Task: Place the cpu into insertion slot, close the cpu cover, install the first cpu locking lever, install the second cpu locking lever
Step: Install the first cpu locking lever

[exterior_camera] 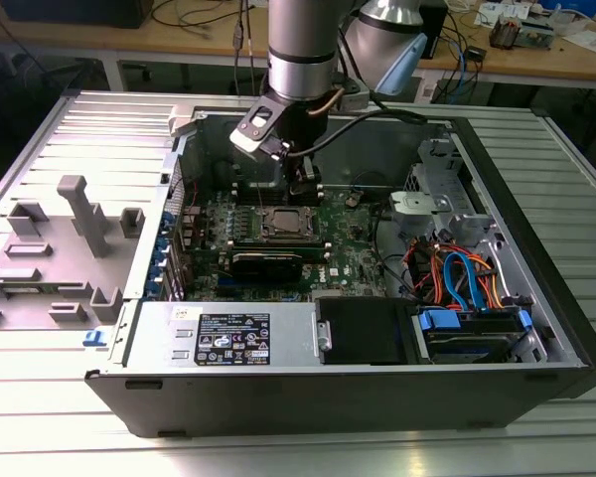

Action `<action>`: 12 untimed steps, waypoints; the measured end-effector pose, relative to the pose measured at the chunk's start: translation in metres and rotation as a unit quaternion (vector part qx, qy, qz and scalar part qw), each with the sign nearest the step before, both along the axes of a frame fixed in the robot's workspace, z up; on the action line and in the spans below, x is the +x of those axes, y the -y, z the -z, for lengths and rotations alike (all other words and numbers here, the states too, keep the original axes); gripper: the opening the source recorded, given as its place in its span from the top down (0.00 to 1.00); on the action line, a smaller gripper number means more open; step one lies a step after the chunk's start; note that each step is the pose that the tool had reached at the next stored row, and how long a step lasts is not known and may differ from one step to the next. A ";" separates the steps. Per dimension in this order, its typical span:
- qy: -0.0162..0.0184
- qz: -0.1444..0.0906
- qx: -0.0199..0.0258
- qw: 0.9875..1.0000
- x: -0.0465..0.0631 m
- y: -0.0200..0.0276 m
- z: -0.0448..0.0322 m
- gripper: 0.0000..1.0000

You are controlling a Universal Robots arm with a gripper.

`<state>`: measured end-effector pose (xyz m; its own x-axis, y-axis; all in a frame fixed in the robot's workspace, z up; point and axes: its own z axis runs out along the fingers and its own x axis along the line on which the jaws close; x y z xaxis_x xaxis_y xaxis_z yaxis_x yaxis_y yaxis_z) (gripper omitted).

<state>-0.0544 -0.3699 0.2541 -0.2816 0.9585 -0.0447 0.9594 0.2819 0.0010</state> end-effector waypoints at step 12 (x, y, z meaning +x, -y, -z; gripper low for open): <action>0.000 -0.110 0.000 0.994 0.000 0.0000 -0.0001 0.89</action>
<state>-0.0545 -0.3700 0.2542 -0.4839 0.8739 -0.0449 0.8748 0.4845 0.0008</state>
